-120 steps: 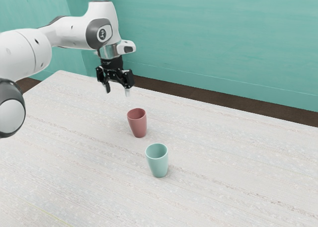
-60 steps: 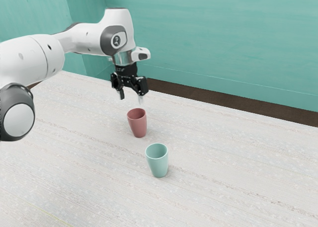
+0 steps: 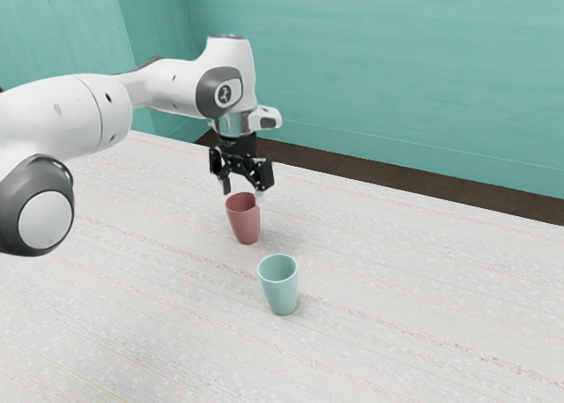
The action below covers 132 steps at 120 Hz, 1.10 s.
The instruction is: Place the left cup onto the right cup
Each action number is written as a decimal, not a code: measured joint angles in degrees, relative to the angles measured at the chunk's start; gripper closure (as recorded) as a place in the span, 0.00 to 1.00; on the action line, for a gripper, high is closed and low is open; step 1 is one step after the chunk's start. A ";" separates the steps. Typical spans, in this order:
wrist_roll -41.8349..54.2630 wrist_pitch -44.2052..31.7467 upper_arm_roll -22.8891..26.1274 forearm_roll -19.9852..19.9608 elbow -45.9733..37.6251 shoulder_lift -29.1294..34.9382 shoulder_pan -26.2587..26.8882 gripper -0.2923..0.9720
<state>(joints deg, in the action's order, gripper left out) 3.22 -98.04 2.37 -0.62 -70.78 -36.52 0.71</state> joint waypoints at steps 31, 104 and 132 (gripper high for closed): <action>-0.14 -0.80 -0.09 0.30 -1.38 -0.36 0.00 0.23; -0.47 -9.08 -0.19 1.76 -1.61 -1.63 0.08 0.23; -0.71 -9.90 -0.16 1.75 -1.45 -2.28 0.09 0.23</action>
<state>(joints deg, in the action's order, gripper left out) 2.51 -107.94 2.21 1.13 -72.23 -38.81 0.80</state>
